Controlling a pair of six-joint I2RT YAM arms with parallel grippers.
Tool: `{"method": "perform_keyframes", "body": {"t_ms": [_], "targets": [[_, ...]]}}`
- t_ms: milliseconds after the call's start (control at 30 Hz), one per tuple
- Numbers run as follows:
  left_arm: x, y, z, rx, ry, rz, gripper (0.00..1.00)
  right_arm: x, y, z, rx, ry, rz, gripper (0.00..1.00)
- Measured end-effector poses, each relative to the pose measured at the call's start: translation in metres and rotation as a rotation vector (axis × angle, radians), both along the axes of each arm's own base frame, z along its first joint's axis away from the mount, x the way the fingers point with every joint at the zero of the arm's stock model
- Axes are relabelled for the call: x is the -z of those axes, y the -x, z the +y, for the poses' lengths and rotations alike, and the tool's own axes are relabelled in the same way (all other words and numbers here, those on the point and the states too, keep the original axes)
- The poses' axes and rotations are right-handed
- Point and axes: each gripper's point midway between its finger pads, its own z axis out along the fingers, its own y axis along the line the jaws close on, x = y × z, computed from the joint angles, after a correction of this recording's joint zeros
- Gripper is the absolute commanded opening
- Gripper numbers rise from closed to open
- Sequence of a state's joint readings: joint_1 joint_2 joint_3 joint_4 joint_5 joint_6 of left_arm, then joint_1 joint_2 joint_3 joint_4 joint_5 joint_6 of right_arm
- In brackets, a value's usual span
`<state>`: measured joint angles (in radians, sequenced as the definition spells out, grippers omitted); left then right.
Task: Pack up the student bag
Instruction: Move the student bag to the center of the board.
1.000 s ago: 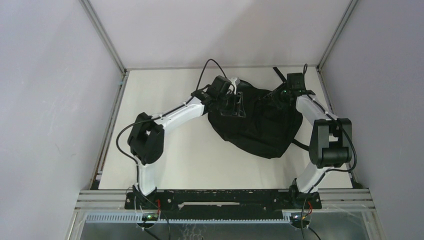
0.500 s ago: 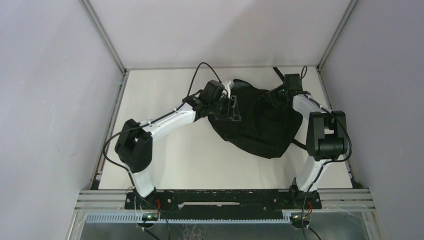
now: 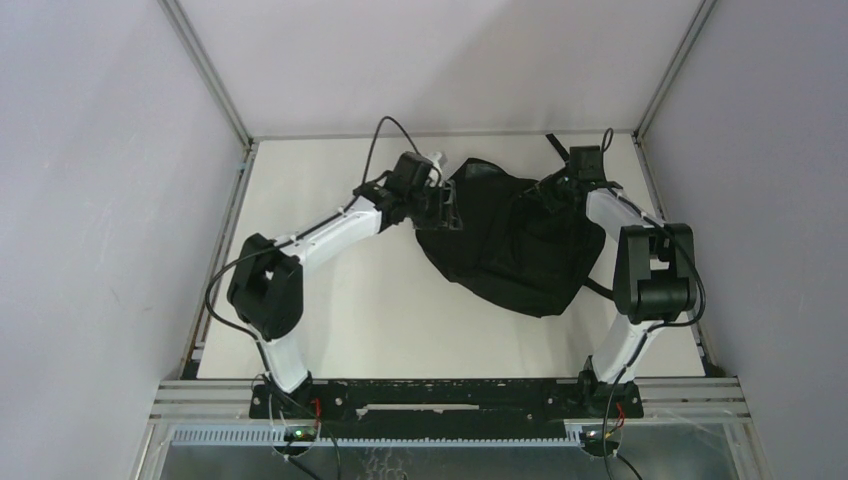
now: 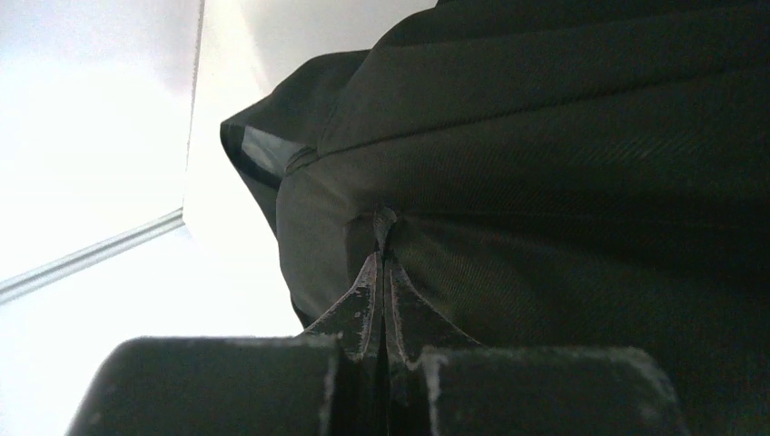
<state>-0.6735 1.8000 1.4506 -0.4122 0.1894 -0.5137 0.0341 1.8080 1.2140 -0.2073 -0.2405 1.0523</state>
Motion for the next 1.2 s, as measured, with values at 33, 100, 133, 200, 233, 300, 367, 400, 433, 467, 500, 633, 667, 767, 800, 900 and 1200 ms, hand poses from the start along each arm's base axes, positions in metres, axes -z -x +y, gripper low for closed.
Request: {"method": "perform_keyframes", "body": {"t_ms": [33,100,133,200,233,300,367,400,433,467,500,633,667,767,800,900,1200], "targets": [[0.003,-0.009,0.011,-0.034,-0.013,0.002,0.60,-0.002,0.002,0.000,-0.011,0.010,-0.005,0.00],[0.010,-0.026,0.034,-0.106,-0.046,0.010,0.61,-0.008,0.005,0.002,-0.034,0.030,-0.015,0.00],[0.013,-0.033,0.045,-0.141,-0.062,0.013,0.62,-0.010,0.007,0.004,-0.047,0.041,-0.020,0.00],[0.018,-0.045,0.065,-0.204,-0.081,0.018,0.64,-0.013,0.011,0.007,-0.070,0.061,-0.028,0.00],[0.020,-0.050,0.073,-0.235,-0.084,0.019,0.64,-0.014,0.012,0.008,-0.082,0.072,-0.033,0.00],[0.029,-0.052,0.083,-0.273,-0.084,0.033,0.64,-0.015,0.014,0.011,-0.099,0.089,-0.040,0.00],[0.040,-0.047,0.087,-0.293,-0.083,0.065,0.64,-0.015,0.015,0.012,-0.112,0.098,-0.041,0.00],[0.046,-0.044,0.088,-0.295,-0.083,0.083,0.64,-0.014,0.016,0.013,-0.118,0.101,-0.041,0.00],[0.050,-0.041,0.087,-0.297,-0.079,0.102,0.63,-0.014,0.016,0.013,-0.121,0.104,-0.041,0.00],[0.052,-0.041,0.084,-0.295,-0.070,0.111,0.61,-0.014,0.016,0.013,-0.123,0.105,-0.041,0.00],[0.054,-0.042,0.081,-0.294,-0.059,0.118,0.56,-0.014,0.016,0.013,-0.125,0.106,-0.042,0.00],[0.071,-0.044,0.067,-0.285,-0.009,0.173,0.10,-0.013,0.017,0.014,-0.135,0.114,-0.044,0.00],[0.076,-0.044,0.064,-0.281,0.004,0.187,0.02,-0.013,0.017,0.014,-0.138,0.117,-0.044,0.00],[0.081,-0.043,0.058,-0.268,0.052,0.207,0.00,-0.011,0.020,0.014,-0.150,0.127,-0.032,0.00],[0.081,-0.042,0.057,-0.266,0.066,0.203,0.00,-0.009,0.022,0.013,-0.154,0.134,-0.026,0.00],[0.083,-0.033,0.061,-0.272,0.088,0.197,0.00,-0.008,0.026,0.012,-0.166,0.153,-0.018,0.00],[0.060,0.021,0.098,-0.328,0.139,0.125,0.00,-0.018,0.043,0.025,-0.261,0.225,-0.035,0.00]]}}
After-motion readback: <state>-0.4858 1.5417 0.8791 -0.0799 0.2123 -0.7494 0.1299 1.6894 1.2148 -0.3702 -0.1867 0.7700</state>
